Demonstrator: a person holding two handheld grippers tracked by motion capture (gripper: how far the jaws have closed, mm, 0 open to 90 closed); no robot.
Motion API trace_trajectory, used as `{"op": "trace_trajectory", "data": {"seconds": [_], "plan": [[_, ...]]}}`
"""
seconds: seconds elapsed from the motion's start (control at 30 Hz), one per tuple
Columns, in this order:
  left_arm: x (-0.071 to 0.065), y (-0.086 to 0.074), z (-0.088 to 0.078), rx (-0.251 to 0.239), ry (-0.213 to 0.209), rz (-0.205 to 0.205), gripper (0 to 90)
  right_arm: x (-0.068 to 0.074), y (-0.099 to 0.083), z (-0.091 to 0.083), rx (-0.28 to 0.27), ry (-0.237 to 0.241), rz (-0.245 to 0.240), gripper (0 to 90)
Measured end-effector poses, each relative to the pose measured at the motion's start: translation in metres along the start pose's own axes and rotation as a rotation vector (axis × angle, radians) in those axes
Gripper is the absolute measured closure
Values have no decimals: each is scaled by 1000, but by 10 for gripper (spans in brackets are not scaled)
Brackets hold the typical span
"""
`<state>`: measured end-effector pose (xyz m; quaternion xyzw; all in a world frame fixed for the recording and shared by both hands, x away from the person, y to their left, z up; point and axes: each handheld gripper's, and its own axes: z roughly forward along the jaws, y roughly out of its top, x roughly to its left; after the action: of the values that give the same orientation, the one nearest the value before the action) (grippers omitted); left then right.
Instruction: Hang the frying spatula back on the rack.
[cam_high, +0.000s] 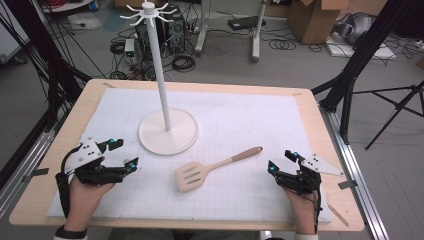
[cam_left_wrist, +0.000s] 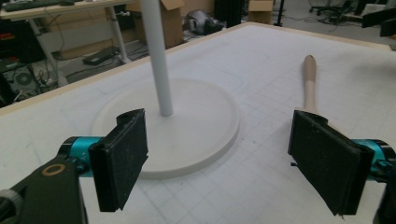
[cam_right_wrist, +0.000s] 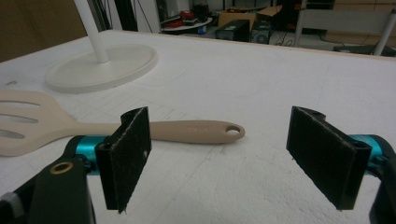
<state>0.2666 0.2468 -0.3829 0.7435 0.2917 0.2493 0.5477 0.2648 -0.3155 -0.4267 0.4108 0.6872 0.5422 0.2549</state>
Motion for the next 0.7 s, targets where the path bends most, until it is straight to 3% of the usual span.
{"op": "trace_trajectory", "data": {"seconds": [0.23, 0.27, 0.4, 0.5, 0.7], "plan": [[-18, 18, 25, 36, -81, 33, 202, 2, 4, -3, -19, 4, -9, 204], [-26, 24, 36, 49, -108, 53, 202, 2, 4, -3, -20, 5, -11, 204], [-37, 29, 51, 61, -140, 67, 202, 2, 3, -2, -18, 3, -17, 204], [-53, 35, 76, 113, -187, 99, 204, 2, 2, 0, -4, 3, -10, 205], [-70, 40, 102, 162, -233, 134, 205, 2, 2, 0, -15, 5, -18, 204]]}}
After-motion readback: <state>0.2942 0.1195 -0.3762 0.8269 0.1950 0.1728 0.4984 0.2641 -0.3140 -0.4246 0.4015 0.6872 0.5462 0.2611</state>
